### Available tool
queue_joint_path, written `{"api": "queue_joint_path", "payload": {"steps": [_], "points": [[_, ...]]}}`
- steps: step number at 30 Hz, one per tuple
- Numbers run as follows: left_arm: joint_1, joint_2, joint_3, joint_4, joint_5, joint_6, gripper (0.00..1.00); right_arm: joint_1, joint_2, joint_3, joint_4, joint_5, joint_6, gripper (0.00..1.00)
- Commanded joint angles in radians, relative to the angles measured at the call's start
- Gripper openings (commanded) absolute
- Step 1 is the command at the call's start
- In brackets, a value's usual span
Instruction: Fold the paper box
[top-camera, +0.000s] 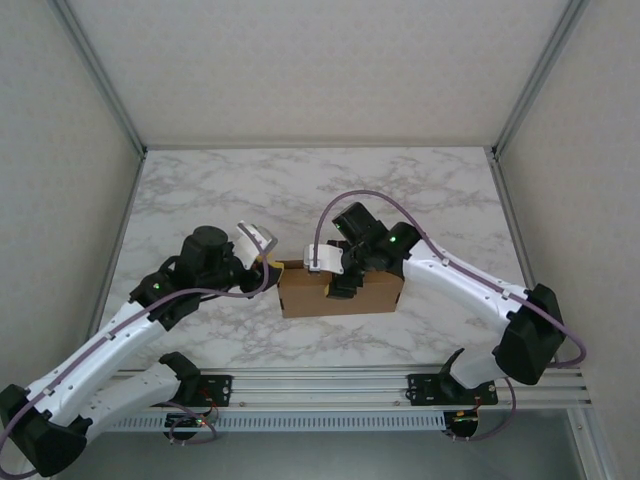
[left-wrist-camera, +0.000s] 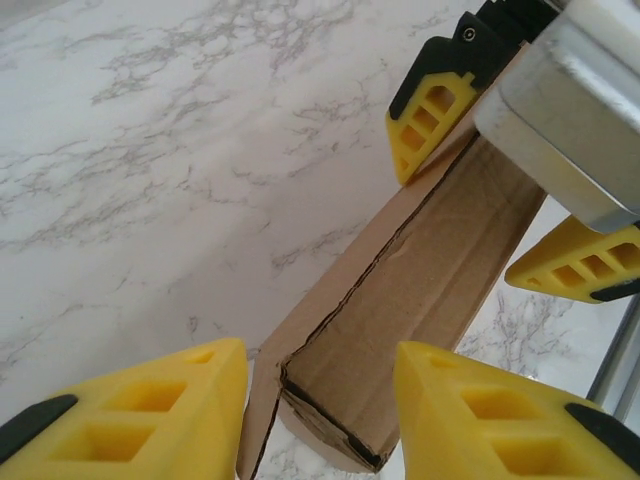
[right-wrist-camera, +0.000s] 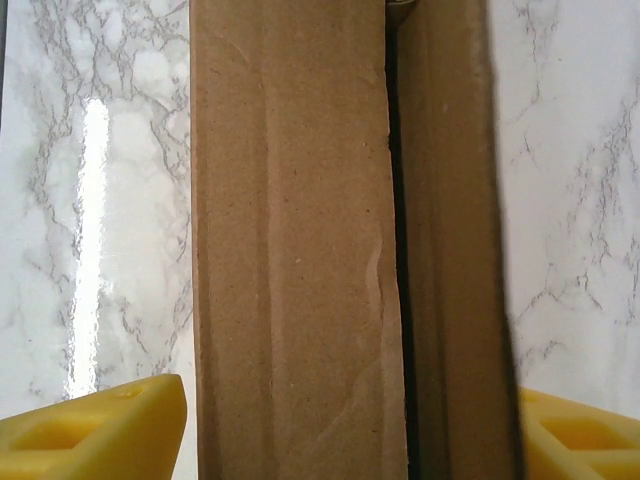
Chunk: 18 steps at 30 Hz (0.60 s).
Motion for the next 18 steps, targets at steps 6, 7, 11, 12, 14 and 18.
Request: {"api": "queue_joint_path", "payload": {"steps": [6, 7, 11, 12, 14, 18], "points": [[0.005, -0.047, -0.037, 0.010, -0.085, -0.019, 0.45, -0.002, 0.055, 0.001, -0.106, -0.042, 0.018, 0.67], [0.005, -0.050, -0.040, 0.006, -0.096, -0.026, 0.45, -0.001, 0.047, -0.002, -0.100, -0.035, 0.020, 0.65], [0.006, -0.055, -0.042, -0.007, -0.040, -0.027, 0.39, 0.000, -0.011, -0.026, -0.063, -0.016, 0.022, 0.59], [0.005, -0.053, -0.044, -0.010, -0.021, -0.020, 0.38, 0.000, -0.021, -0.031, -0.058, -0.010, 0.021, 0.59], [0.004, -0.042, -0.044, -0.015, 0.005, -0.010, 0.37, 0.001, -0.040, -0.038, -0.052, -0.002, 0.020, 0.57], [-0.015, -0.011, -0.045, -0.022, 0.047, 0.026, 0.40, 0.004, -0.068, -0.052, -0.043, 0.019, 0.018, 0.56]]}}
